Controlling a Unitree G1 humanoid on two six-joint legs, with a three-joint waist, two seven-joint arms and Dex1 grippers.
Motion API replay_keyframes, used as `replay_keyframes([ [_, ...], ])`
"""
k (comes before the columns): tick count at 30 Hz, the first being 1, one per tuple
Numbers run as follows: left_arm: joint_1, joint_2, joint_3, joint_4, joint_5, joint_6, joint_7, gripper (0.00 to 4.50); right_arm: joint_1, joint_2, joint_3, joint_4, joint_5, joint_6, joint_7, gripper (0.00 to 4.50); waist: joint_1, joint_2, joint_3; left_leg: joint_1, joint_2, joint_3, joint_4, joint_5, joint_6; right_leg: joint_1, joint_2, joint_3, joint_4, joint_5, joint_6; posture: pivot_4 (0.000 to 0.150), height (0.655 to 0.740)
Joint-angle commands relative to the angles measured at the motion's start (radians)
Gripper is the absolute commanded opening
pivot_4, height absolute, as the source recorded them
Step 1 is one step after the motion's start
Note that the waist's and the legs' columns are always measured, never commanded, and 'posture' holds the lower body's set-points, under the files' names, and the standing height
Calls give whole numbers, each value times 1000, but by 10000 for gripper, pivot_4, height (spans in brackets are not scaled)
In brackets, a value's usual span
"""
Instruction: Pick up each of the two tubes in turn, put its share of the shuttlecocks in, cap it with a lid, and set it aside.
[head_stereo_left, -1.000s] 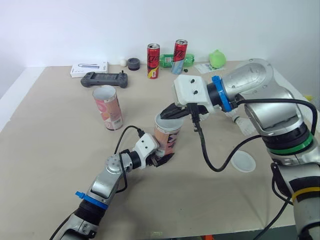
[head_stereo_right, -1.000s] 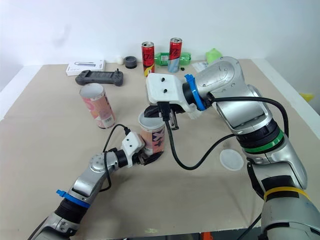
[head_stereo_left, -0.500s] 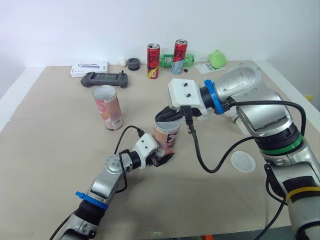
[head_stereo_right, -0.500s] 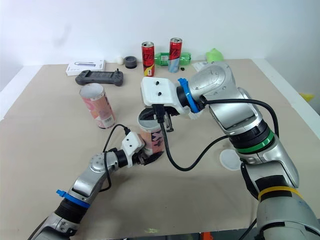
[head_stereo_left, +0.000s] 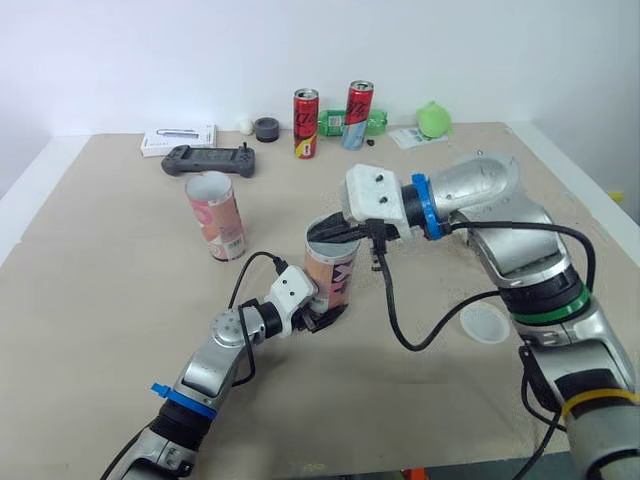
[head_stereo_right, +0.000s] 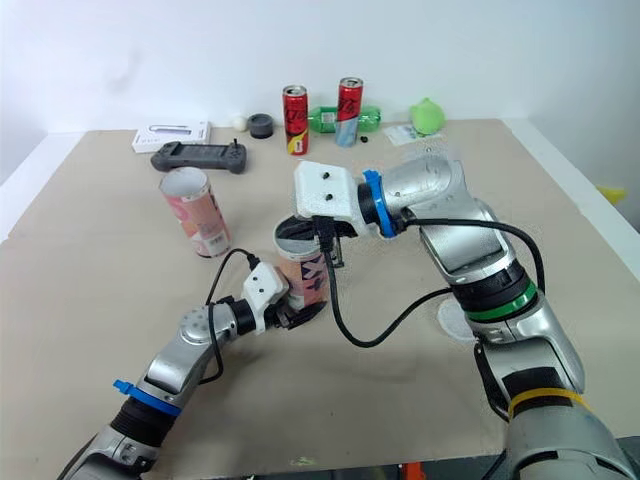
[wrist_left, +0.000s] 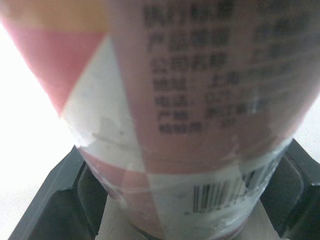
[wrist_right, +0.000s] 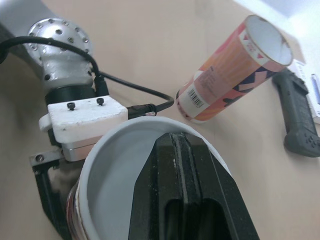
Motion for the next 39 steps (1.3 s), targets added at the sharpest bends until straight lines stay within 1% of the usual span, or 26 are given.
replay_keyframes([
  [1, 10, -3, -12, -14, 5, -5, 0, 37432, 65, 1, 21, 14, -2, 15, -1, 445, 0, 0, -1, 0, 0, 0, 0, 0, 0, 0, 0, 0, 0, 0, 0, 1500, 7400],
  [7, 12, -2, -15, -18, 6, -3, -2, 37432, 128, 5, 48, 5, 19, 82, 15, 445, 0, 4, -9, 1, 0, 0, -1, 0, 0, 1, 0, 0, 0, -1, 0, 1500, 7400],
  [13, 10, -4, -13, -16, 6, -3, -1, 37432, 143, 22, 84, 22, 26, 142, 17, 445, -1, 3, -15, 7, 0, 0, -4, 0, 0, 5, 0, 0, 0, -4, -3, 1500, 7400],
  [18, 10, -6, -13, -18, 6, -2, 1, 37432, 144, 32, 103, 38, 10, 110, 33, 445, -1, 2, -17, 11, 0, 0, -5, -1, 0, 7, 0, 0, 0, -6, -7, 1500, 7400],
  [20, 11, -6, -13, -18, 7, -2, 1, 37432, 99, 27, 74, 26, 20, 95, 43, 445, -2, 2, -17, 13, 0, 0, -5, -2, -1, 9, 0, 0, 0, -7, -7, 1500, 7400],
  [24, 14, -6, -14, -20, 6, -2, 0, 37432, -37, -9, 0, -14, 57, 114, 74, 445, -2, 2, -15, 12, 0, 1, -5, -2, -1, 8, 0, 0, 0, -7, -7, 1500, 7400],
  [26, 13, -7, -14, -17, 6, -3, -1, 37432, -78, -29, -15, -31, 72, 130, 92, 445, 0, 2, -14, 9, 0, 1, -5, -2, -1, 5, 0, 0, 0, -7, -7, 1500, 7400],
  [29, 12, -9, -15, -13, 6, -6, -1, 37432, -128, -74, -21, -44, 70, 136, 127, 445, 2, 3, -13, 1, 0, 0, -5, -2, -1, 0, 0, 0, 0, -5, -2, 1500, 7400],
  [30, 11, -10, -15, -12, 6, -7, -1, 37432, -137, -93, -12, -46, 63, 141, 139, 445, 2, 3, -13, -2, 0, 0, -4, -2, -1, -3, 0, 0, 0, -4, -1, 1500, 7400],
  [33, 9, -13, -16, -9, 6, -8, 0, 37432, -149, -137, 32, -24, 14, 126, 151, 445, 2, 2, -13, -2, 0, 0, -4, -2, -1, -3, 0, 0, -1, -5, -1, 1500, 7400],
  [36, 8, -17, -17, -10, 8, -8, 2, 37432, -139, -153, 69, 20, -34, 94, 157, 445, 1, 3, -13, -2, 0, 0, -4, -2, -1, -3, 0, 0, -1, -5, -2, 1500, 7400],
  [39, 11, -18, -17, -12, 8, -8, 2, 37432, -121, -154, 99, 18, -50, 93, 175, 445, 1, 3, -13, -1, 0, 0, -4, -2, -1, -3, 0, 0, -1, -5, -3, 1500, 7400],
])
